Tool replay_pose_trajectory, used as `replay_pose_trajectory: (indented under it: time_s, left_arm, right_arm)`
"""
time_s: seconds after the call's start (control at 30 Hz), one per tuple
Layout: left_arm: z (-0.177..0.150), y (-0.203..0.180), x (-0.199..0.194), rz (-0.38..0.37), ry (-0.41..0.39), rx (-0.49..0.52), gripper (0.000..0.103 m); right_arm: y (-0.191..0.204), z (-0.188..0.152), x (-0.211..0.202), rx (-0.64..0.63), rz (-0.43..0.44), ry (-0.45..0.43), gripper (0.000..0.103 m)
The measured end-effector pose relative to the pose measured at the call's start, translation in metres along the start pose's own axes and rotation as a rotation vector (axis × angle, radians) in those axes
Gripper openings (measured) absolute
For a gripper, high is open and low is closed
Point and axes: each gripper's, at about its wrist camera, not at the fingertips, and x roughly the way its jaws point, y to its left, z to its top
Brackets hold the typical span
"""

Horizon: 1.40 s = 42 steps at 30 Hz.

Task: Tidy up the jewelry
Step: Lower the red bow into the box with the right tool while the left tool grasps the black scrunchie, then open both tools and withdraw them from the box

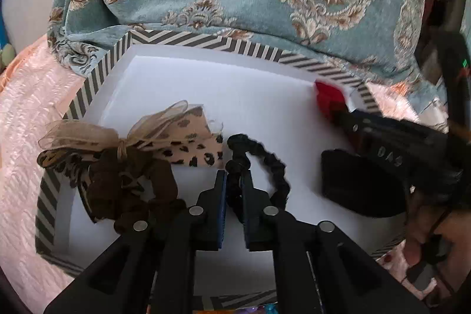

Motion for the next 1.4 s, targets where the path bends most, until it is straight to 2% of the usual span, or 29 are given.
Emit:
replay_pose_trajectory:
  time_s: [0.03, 0.07, 0.1, 0.13, 0.3, 0.43, 0.57, 0.7, 0.8, 0.9, 0.97, 1.07, 1.13, 1.3, 1.37, 1.4]
  left_arm:
    - [-0.001, -0.001, -0.001, 0.006, -0.003, 0.007, 0.0]
    - [-0.002, -0.002, -0.002, 0.018, -0.009, 0.014, 0.005]
    - [-0.004, -0.001, -0.003, 0.024, -0.015, 0.017, 0.007]
    - [-0.004, -0.001, -0.006, 0.031, -0.024, 0.021, 0.011]
    - [0.001, 0.012, -0.019, 0.022, -0.051, -0.014, 0.013]
    - [0.001, 0.025, -0.043, 0.043, -0.116, -0.032, 0.014]
    - [-0.016, 0.042, -0.068, 0.093, -0.154, -0.038, 0.014]
    - [-0.049, 0.063, -0.092, 0.084, -0.151, -0.087, 0.014]
    - [-0.076, 0.062, -0.103, 0.085, -0.126, -0.064, 0.014]
    - [-0.1, 0.056, -0.102, 0.066, -0.081, -0.046, 0.014]
    - [-0.113, 0.049, -0.093, 0.074, -0.029, -0.029, 0.014]
    - [-0.119, 0.044, -0.081, 0.105, 0.009, -0.011, 0.014]
    - [-0.119, 0.044, -0.077, 0.111, 0.018, -0.015, 0.014]
    - [-0.124, 0.042, -0.072, 0.13, 0.026, 0.014, 0.014]
    - [-0.124, 0.041, -0.07, 0.137, 0.023, 0.02, 0.015]
    - [-0.124, 0.04, -0.07, 0.14, 0.022, 0.021, 0.016]
  right_arm:
    - [-0.001, 0.0, -0.001, 0.005, -0.002, -0.004, 0.038]
    - [-0.001, -0.001, -0.005, 0.008, -0.002, -0.016, 0.044]
    - [-0.001, -0.001, -0.008, 0.008, -0.005, -0.03, 0.056]
    - [-0.001, -0.001, -0.01, 0.005, -0.015, -0.041, 0.063]
    - [-0.01, -0.004, -0.033, 0.036, -0.003, -0.121, 0.063]
    - [-0.017, -0.014, -0.063, 0.049, -0.011, -0.223, 0.063]
    - [-0.023, -0.042, -0.1, 0.047, -0.044, -0.317, 0.063]
    - [-0.031, -0.079, -0.134, 0.131, 0.01, -0.348, 0.063]
    - [-0.031, -0.111, -0.151, 0.177, 0.056, -0.331, 0.063]
    - [-0.025, -0.142, -0.155, 0.208, 0.088, -0.272, 0.063]
    - [-0.019, -0.166, -0.15, 0.225, 0.07, -0.186, 0.063]
    - [-0.02, -0.184, -0.134, 0.251, 0.065, -0.074, 0.063]
    - [-0.025, -0.187, -0.126, 0.273, 0.076, -0.037, 0.058]
    - [-0.034, -0.177, -0.127, 0.301, 0.12, -0.102, 0.058]
    - [-0.028, -0.166, -0.114, 0.269, 0.142, -0.074, 0.054]
    - [-0.025, -0.162, -0.107, 0.255, 0.155, -0.057, 0.048]
